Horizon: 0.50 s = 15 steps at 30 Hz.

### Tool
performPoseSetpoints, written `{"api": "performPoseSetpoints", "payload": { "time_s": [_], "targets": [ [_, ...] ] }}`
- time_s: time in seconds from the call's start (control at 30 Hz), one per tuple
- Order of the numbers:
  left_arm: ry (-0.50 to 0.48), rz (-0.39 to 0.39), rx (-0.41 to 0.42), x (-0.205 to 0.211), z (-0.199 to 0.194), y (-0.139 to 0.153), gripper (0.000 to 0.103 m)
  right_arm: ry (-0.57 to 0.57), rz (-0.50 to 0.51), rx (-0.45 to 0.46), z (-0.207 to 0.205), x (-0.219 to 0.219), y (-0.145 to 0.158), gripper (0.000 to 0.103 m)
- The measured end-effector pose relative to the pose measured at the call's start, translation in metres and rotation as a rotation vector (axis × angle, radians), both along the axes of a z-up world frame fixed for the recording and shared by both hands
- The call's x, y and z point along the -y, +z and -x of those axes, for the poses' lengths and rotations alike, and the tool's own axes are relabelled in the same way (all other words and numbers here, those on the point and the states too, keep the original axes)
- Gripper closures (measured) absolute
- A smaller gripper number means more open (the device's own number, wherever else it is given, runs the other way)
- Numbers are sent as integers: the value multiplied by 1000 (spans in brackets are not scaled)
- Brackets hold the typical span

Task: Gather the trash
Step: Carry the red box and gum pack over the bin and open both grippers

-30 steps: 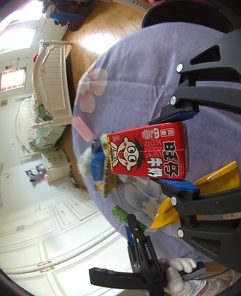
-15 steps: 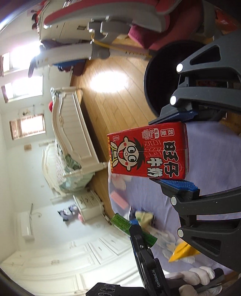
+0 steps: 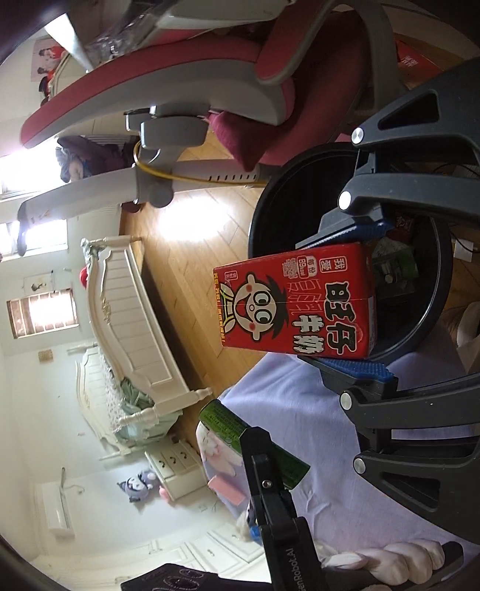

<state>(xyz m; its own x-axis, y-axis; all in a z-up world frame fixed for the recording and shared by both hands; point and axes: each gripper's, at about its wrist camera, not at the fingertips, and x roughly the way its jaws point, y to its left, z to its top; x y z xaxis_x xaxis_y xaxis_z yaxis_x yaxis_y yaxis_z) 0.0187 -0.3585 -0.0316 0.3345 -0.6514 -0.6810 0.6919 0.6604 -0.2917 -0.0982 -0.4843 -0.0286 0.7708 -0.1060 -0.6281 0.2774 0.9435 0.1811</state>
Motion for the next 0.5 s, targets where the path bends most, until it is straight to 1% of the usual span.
{"api": "performPoseSetpoints", "payload": {
  "time_s": [0.17, 0.3, 0.5],
  "targets": [
    [-18, -25, -29, 19, -7, -13, 71, -23, -18, -26, 5, 11, -15, 52],
    [-29, -40, -39, 22, -7, -18, 71, -27, -36, -44, 5, 18, -23, 52],
    [-33, -46, -53, 25, -7, -23, 71, -38, -63, -50, 7, 23, -27, 52]
  ]
}}
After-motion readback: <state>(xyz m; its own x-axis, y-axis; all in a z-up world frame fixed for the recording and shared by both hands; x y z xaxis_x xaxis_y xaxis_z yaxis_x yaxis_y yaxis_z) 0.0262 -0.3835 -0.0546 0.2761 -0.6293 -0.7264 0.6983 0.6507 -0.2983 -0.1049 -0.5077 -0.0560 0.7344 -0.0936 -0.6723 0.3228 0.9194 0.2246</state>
